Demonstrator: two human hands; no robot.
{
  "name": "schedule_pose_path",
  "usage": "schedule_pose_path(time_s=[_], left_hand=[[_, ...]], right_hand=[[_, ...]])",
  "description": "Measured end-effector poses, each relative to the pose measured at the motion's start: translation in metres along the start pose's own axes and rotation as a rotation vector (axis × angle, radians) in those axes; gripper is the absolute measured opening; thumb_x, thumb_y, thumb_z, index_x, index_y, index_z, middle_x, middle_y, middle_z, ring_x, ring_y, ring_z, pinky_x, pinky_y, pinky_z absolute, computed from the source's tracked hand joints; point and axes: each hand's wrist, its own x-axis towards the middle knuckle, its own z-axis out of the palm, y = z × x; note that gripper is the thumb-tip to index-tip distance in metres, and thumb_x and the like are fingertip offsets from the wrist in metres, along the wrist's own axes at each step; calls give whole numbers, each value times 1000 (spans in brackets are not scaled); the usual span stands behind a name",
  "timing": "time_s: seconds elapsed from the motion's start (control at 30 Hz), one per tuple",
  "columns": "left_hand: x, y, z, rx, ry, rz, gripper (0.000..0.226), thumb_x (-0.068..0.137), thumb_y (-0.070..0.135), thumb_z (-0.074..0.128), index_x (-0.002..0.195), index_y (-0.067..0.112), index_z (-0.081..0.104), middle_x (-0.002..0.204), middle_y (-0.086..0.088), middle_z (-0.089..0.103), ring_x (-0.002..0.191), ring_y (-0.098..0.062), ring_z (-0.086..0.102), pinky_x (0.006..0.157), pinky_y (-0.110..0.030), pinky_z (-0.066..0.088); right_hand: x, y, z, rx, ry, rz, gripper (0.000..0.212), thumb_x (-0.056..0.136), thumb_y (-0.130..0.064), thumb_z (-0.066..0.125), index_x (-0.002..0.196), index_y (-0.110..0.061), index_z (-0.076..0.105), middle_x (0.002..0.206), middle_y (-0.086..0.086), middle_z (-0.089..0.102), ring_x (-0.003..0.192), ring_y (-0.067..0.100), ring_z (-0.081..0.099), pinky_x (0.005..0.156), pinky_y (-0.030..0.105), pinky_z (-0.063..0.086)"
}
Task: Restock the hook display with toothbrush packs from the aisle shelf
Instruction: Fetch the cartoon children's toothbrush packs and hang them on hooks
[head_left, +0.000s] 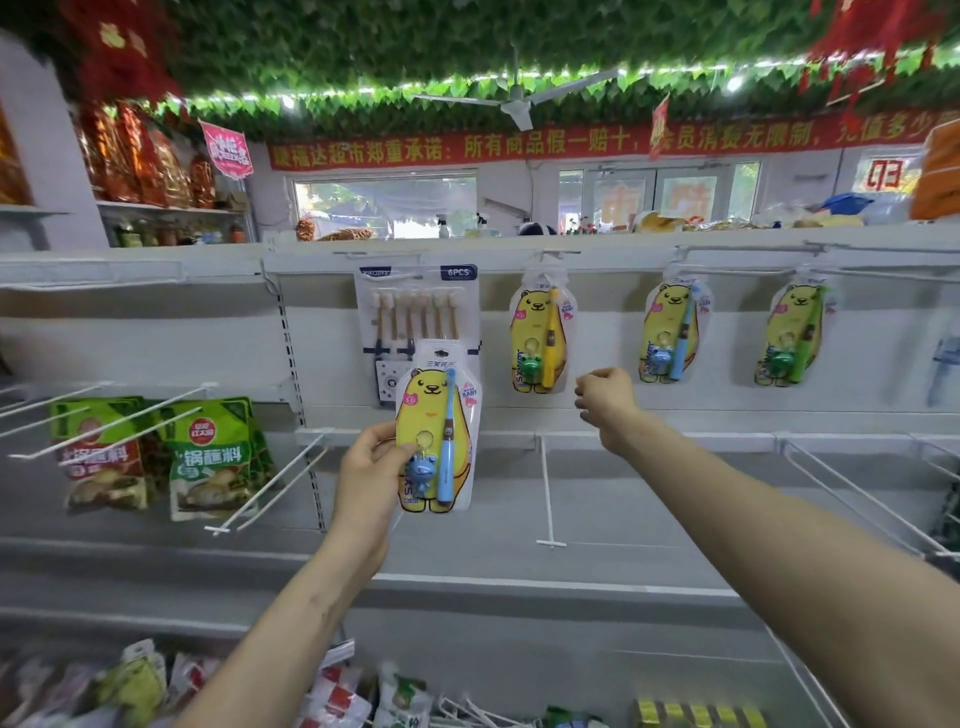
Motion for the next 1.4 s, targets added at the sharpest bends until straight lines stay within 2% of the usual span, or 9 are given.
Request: schedule_pose_path(time_s=[0.07,0.13,0.2,0.33,0.5,0.7,0.87,1.23,1.4], left_hand=[[-6,-5,15,-13,-24,-10,19,101,8,64,120,10,65,106,-11,79,92,-26,78,70,-35,60],[-14,-9,35,-24,-68,-16,19,100,10,65,119,11,65,106,-10,80,96,-27,78,76,-39,61],[-23,-11,59,-34,-115,-9,19,100,12,66,119,13,65,105,-7,80,97,-26,78,82,-43,62],[-40,-13,109,-27,-200,9,17,100,10,66,116,14,66,104,-6,80,96,-26,78,81,-44,62],[-71,-13,168,11,-343,27,14,102,12,65,114,17,68,103,-3,80,96,-23,78,82,-44,63],[-100,-1,217,22,-445,125,12,104,26,63,109,19,71,100,-4,79,88,-20,75,75,-37,59],[-115,8,245,33,-440,172,18,104,33,61,108,19,72,97,-2,78,84,-17,74,71,-31,57],[-124,28,282,-33,-314,248,16,104,29,62,105,17,71,98,-5,78,90,-24,75,79,-46,59],[-121,28,289,-53,-250,247,14,104,30,62,98,24,73,98,-5,78,91,-24,75,81,-46,59]], right_hand=[[-33,2,-5,90,-50,23,12,104,-11,50,112,-8,58,100,14,65,84,26,62,77,39,56],[-61,8,-14,163,-124,14,19,108,-18,52,116,-5,63,103,13,70,92,27,70,89,42,60],[-89,10,-31,199,-216,-48,25,108,-26,54,116,-6,67,107,16,74,97,29,74,92,45,62],[-124,10,-81,197,-321,-166,24,105,-29,60,117,-10,69,106,15,77,96,30,76,86,44,63],[-134,2,-149,191,-198,-260,16,100,-15,67,113,-7,72,99,10,78,86,23,74,71,33,60],[-150,-13,-217,199,-174,-379,14,100,-14,66,111,-7,72,98,6,78,87,19,74,70,32,60],[-150,-26,-250,179,-192,-444,11,101,-15,65,109,-10,71,99,5,77,89,19,73,70,35,59],[-122,-50,-267,276,-226,-412,14,103,-16,62,112,-12,73,101,5,78,84,19,73,68,30,58],[-112,-58,-263,300,-248,-393,13,103,-14,62,105,-15,74,95,2,79,81,16,73,66,29,58]])
